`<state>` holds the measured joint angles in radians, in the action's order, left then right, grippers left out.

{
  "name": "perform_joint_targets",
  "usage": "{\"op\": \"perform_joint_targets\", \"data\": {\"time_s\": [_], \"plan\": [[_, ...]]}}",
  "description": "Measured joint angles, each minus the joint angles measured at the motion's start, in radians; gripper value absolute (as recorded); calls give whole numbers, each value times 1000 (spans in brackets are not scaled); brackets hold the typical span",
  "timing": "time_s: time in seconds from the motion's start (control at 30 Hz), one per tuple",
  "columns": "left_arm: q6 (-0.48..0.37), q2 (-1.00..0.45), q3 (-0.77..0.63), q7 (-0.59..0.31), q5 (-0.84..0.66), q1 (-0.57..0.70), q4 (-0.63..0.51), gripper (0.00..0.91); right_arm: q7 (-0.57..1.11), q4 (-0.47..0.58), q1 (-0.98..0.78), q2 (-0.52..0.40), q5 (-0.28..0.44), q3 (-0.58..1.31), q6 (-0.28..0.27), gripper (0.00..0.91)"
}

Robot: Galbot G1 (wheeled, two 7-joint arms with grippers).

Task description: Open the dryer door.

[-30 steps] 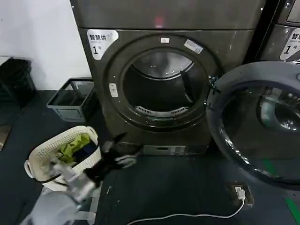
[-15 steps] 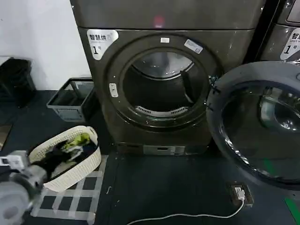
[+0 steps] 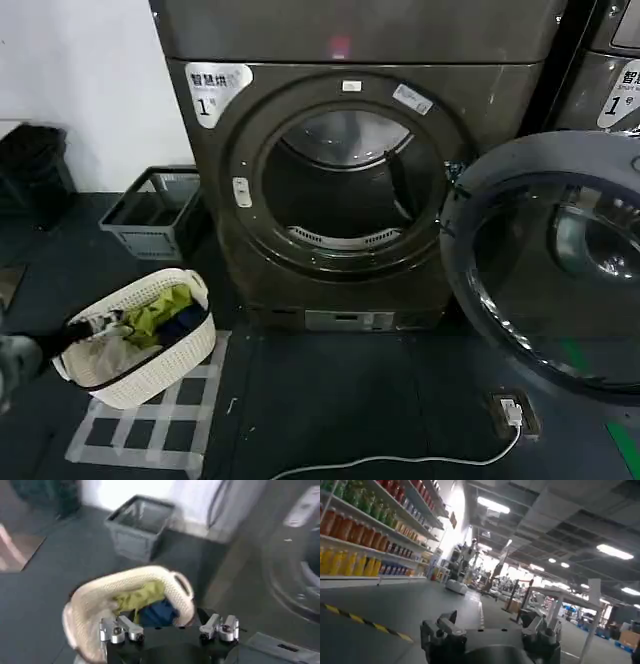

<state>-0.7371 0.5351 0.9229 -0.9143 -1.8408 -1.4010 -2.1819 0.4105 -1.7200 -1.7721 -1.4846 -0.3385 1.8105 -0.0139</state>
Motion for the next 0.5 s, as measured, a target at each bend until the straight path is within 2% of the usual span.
{"op": "perform_joint_targets", "data": {"time_s": [0.23,0.5], "plan": [[0,-72,-21,-157,-253,34,87,907,-14,7,0,-10,-7,-6,37,907],[1,-126,-99,-203,-413,113,244,907,-37,7,0,-24,-9,-8,73,907]]}}
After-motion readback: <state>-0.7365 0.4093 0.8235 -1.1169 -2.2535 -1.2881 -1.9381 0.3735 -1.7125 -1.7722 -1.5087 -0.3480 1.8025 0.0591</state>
